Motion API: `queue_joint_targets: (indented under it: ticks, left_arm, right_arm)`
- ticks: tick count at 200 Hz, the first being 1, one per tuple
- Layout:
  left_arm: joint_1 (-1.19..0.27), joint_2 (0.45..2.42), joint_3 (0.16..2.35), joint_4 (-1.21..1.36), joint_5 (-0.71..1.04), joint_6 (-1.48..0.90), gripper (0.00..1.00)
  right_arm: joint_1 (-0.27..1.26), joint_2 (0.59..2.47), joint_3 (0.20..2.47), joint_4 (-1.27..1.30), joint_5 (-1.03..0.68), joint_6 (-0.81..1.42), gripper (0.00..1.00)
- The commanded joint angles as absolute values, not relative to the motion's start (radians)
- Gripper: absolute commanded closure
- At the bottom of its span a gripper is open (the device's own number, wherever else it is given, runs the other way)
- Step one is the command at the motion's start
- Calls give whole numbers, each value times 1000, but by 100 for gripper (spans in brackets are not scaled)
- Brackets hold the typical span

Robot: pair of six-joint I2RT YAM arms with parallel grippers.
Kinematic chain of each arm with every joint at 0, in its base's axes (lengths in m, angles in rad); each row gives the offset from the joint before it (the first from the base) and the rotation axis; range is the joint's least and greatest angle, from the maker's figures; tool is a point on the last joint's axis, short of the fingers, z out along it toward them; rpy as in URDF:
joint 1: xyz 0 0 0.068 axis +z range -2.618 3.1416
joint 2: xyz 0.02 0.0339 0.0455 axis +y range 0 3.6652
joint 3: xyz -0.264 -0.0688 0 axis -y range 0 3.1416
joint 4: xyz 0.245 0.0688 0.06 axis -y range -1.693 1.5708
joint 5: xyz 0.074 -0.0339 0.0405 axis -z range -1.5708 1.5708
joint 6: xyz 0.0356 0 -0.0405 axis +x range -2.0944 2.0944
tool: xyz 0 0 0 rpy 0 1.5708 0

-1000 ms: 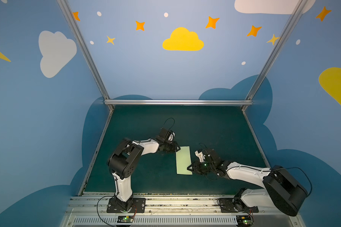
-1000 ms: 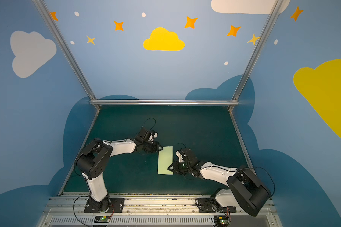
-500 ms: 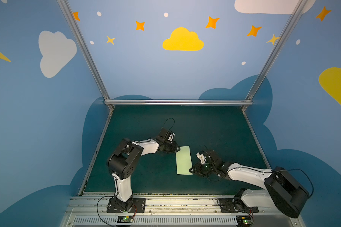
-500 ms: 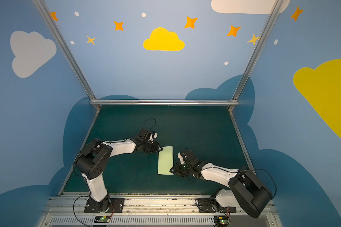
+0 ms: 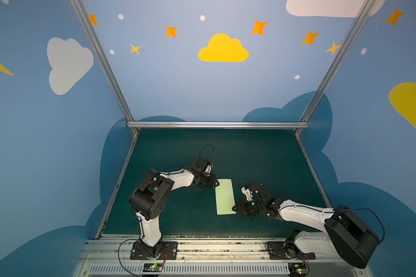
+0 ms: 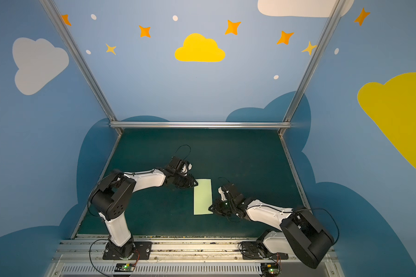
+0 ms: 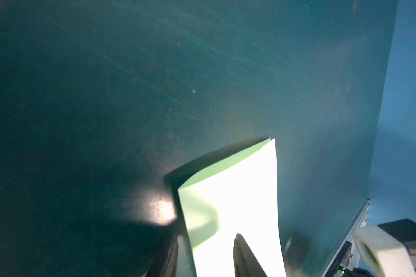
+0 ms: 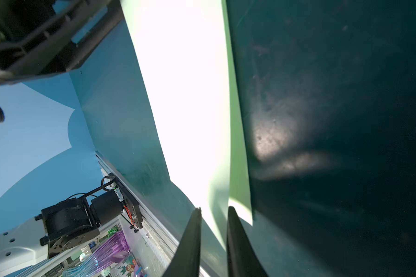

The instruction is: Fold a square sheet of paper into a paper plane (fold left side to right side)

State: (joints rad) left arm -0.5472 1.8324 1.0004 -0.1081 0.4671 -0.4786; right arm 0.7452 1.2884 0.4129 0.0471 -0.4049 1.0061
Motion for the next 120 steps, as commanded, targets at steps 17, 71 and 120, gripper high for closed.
queue_joint_targets:
  ticks: [17,71,120]
  left_arm:
    - [-566,1753,1014,-169,490,-469,60]
    - [-623,1712,983,-154,502,-495,60]
    - [-642,1725,936,-118,479,-514,60]
  right_arm:
    - [735,1287,403,46,-405,997,88]
    - [735,1287,409,43,-414,993,97]
    - [734,1293,415,41,-420,988,100]
